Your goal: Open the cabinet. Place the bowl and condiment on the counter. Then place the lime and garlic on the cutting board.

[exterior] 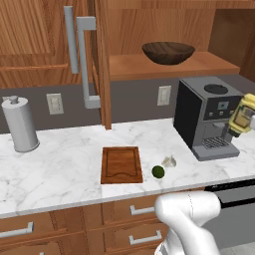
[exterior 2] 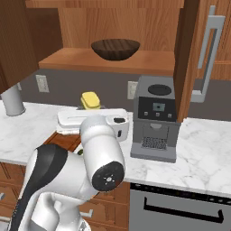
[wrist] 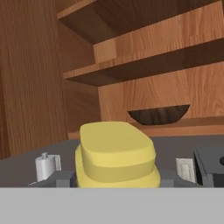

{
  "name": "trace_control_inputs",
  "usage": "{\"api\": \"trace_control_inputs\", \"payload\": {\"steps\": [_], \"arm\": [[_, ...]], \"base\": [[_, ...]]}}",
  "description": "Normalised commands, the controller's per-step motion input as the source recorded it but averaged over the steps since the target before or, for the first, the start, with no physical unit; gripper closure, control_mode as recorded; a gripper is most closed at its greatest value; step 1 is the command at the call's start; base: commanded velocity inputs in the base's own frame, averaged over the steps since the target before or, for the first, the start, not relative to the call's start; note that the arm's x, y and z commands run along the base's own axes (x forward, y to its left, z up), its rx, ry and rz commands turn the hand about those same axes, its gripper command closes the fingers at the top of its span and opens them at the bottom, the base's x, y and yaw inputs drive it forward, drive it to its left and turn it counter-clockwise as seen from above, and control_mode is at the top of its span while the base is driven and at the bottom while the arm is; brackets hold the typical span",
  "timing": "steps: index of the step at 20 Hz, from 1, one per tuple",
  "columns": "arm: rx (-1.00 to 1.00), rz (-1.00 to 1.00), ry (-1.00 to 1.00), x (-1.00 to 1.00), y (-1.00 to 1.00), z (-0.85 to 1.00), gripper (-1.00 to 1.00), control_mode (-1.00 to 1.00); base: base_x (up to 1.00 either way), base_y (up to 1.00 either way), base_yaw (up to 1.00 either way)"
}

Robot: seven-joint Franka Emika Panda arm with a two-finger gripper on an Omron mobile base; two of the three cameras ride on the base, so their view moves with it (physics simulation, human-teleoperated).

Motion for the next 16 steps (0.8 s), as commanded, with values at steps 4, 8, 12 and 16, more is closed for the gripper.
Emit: {"api": "trace_control_inputs", "payload": {"steps": [4,8,12,16], "arm": [[0.0,0.0,0.0,-0.12,-0.28,-0.16,1.0,-1.0],[0.0,0.0,0.0,0.0,-0.21,-0.13,1.0,-1.0],[0.0,-0.01,0.01,0.0,-0.2,-0.12,1.0,-1.0],[0.0,-0.05,0.0,0.0,-0.18,-0.1,1.0,-1.0]], "base": [[0.0,0.0,0.0],[0.0,0.0,0.0],[0.0,0.0,0.0],[0.0,0.0,0.0]]}}
